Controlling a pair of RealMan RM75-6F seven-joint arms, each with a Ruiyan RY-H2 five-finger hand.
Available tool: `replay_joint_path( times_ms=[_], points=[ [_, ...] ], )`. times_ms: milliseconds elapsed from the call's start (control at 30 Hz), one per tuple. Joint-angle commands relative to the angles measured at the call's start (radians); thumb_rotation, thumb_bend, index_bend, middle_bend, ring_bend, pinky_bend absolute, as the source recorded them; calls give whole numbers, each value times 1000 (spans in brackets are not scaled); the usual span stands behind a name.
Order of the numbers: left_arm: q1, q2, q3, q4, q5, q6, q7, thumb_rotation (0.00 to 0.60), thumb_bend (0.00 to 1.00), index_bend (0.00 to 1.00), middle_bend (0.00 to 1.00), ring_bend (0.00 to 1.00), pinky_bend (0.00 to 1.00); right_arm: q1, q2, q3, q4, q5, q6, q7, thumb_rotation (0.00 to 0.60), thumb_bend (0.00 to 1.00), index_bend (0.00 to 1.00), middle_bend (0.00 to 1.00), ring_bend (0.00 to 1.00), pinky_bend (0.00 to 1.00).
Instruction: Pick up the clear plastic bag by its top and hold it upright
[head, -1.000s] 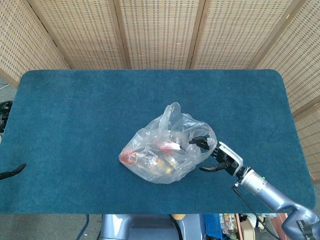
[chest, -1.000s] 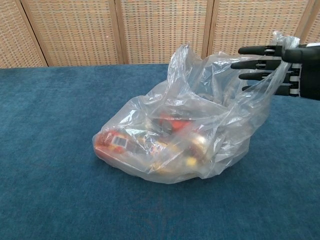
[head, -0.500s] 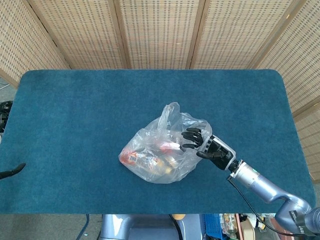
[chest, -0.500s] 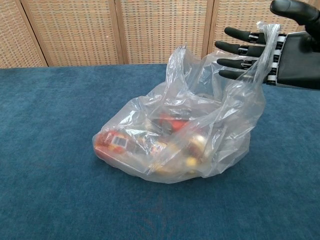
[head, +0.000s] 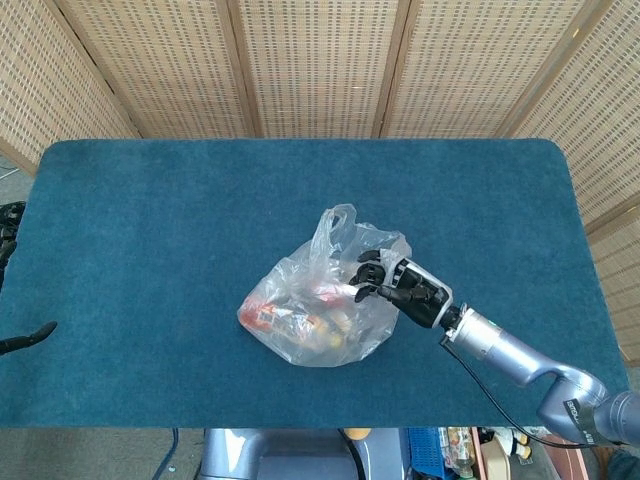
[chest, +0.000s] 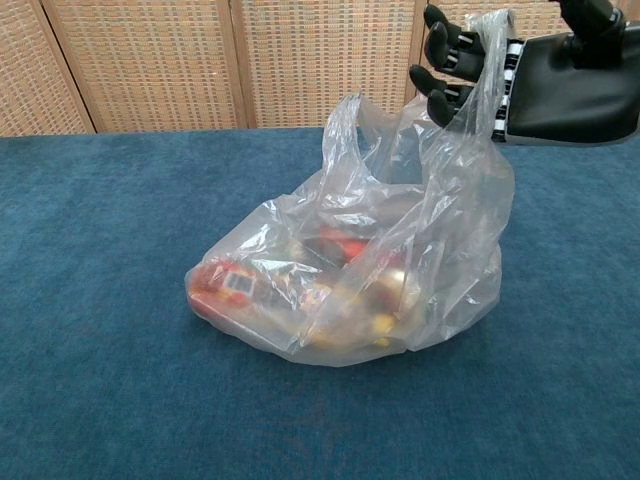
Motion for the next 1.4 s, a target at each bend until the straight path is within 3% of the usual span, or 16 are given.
replay_joint_path(
  times_ms=[33, 200, 333, 400, 467, 667, 833, 1067, 1400],
  points=[
    [-34, -17, -19, 41, 14, -26, -4, 600, 112, 0, 0, 0, 0, 25, 20, 9, -11, 27, -38, -39, 600, 186, 376, 513, 370, 439],
    [-138, -38, -75, 125, 15, -129, -46, 600, 156, 0, 0, 0, 0, 37, 39, 7, -10, 37, -63, -66, 600, 187, 377, 513, 373, 440],
    [-248, -73, -106, 249, 93, -220, -99, 600, 192, 8, 0, 0, 0, 40, 43, -1, 2, 35, -70, -71, 600, 187, 382, 513, 376, 440],
    [-301, -99, -109, 317, 159, -250, -141, 600, 198, 79, 0, 0, 0, 42, 44, -4, 8, 30, -68, -70, 600, 187, 383, 513, 377, 439],
    [-388, -181, -117, 464, 270, -251, -222, 600, 197, 164, 0, 0, 0, 42, 48, -7, 10, 15, -52, -61, 600, 187, 383, 513, 377, 439],
    [-543, -362, -85, 785, 437, -216, -417, 600, 193, 206, 0, 0, 0, 54, 57, -21, 18, -17, -31, -45, 600, 189, 383, 513, 377, 439],
    [-653, -467, -57, 960, 497, -233, -462, 600, 193, 286, 0, 0, 0, 65, 61, -29, 30, -18, -32, -42, 600, 188, 383, 513, 377, 440],
    [-765, -587, -43, 1089, 533, -235, -479, 600, 195, 257, 0, 0, 0, 72, 50, -41, 54, -14, -34, -27, 600, 189, 383, 513, 378, 440],
    [-941, -825, -19, 1368, 533, -287, -522, 600, 224, 228, 0, 0, 0, 91, 33, -58, 135, -28, -23, 51, 600, 187, 383, 513, 380, 440]
  ],
)
